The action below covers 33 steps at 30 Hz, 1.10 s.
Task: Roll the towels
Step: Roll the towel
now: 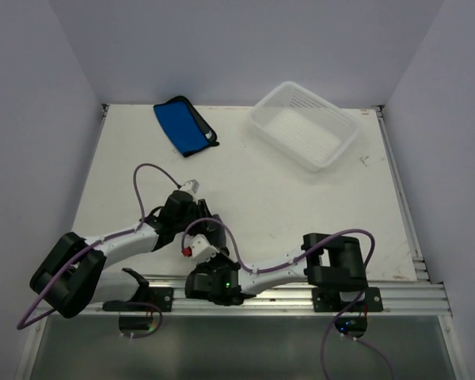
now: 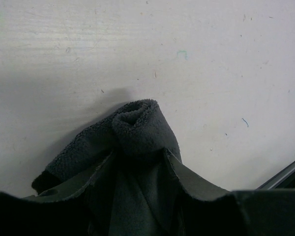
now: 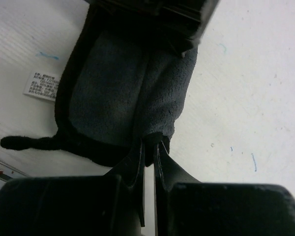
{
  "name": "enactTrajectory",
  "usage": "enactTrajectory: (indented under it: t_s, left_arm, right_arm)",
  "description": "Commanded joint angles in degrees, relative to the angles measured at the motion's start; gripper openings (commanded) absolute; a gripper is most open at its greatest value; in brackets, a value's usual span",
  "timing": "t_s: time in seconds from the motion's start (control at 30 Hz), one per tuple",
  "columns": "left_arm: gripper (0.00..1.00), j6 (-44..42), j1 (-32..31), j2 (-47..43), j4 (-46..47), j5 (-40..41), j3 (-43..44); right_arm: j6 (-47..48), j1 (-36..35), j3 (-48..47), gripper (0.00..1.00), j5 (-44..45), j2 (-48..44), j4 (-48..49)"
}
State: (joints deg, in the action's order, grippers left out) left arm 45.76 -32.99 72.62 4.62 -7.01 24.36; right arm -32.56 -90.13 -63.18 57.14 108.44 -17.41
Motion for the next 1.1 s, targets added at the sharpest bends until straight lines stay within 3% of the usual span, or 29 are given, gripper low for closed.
enactTrajectory:
  t_s: [0.0,0.33,0.57,1.07]
  left_arm:
    - [0.45,-2.2,0.8,-0.9,0.0,1.2,2.4]
    - [0.47,-6.1,2.6,-8.9,0.7,2.1,1.0]
    - [0.48,-6.6,2.8,-8.9,0.2,0.4,-1.4]
    - [0.48,-8.9,2.8,-10.8,-3.8,1.3,0.9]
  right_arm:
    - [8.9,-2.0,-4.8,0.0,3.4,3.4,-4.1]
    - [11.0,-4.0,-12.6,0.0,5.6,11.3,-13.7]
    - [13.4,-5.3,-17.9,0.0,7.3,17.2,-19.1]
    - [28.6,-8.7,-23.2,0.0,1.1,23.9,-21.5]
